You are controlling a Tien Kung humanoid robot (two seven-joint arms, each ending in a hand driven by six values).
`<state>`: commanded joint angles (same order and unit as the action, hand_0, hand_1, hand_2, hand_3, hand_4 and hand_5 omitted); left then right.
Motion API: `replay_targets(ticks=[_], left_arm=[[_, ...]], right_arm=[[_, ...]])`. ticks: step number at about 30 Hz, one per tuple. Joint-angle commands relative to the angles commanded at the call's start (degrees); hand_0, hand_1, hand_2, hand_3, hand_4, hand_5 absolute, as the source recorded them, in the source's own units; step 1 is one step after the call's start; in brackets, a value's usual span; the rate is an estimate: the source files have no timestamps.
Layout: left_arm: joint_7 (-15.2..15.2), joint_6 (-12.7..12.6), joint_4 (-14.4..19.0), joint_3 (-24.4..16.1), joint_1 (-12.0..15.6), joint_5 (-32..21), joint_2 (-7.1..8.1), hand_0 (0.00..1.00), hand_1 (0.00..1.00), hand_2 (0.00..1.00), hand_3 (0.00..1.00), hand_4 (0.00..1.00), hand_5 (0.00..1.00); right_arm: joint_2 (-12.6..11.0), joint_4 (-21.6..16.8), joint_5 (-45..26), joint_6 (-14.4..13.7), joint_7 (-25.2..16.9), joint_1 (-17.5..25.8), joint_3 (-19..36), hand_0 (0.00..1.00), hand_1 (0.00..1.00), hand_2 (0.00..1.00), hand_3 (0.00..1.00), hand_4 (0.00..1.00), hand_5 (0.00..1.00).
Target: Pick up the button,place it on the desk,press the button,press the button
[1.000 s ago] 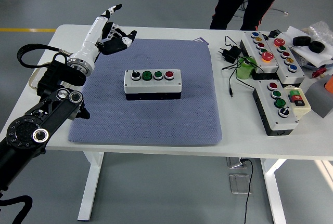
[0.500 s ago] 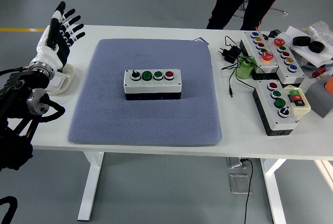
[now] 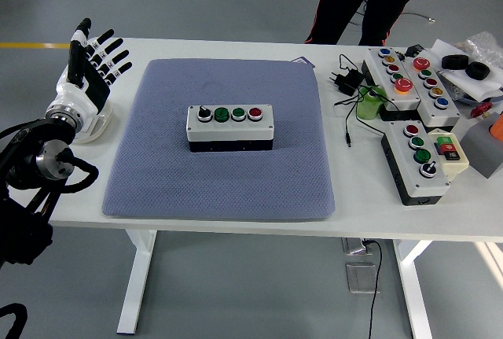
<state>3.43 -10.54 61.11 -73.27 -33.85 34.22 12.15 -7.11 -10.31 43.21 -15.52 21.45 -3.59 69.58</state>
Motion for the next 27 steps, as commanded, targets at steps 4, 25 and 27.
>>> replay_targets(ticks=[4,25,27], left_arm=[[0.1,0.0,0.0,0.4,-0.4,0.2,-0.20,0.830,0.834,0.848,0.868,0.710,0.977],[0.6,0.5,-0.8,0.1,1.7,-0.6,2.08,0.846,0.840,0.865,0.984,0.714,0.965],[1.0,1.6,-0.7,-0.1,2.0,-0.3,2.33,0.846,0.836,0.851,0.933,0.721,0.991]], right_arm=[[0.1,0.0,0.1,0.0,0.0,-0.2,0.0,0.650,0.508,0.549,0.587,0.266,0.377],[0.1,0.0,0.9,-0.1,-0.1,-0.6,0.8,0.650,0.508,0.549,0.588,0.266,0.375],[0.2,0.0,1.1,-0.1,0.0,-0.6,0.8,0.650,0.508,0.549,0.588,0.265,0.375]])
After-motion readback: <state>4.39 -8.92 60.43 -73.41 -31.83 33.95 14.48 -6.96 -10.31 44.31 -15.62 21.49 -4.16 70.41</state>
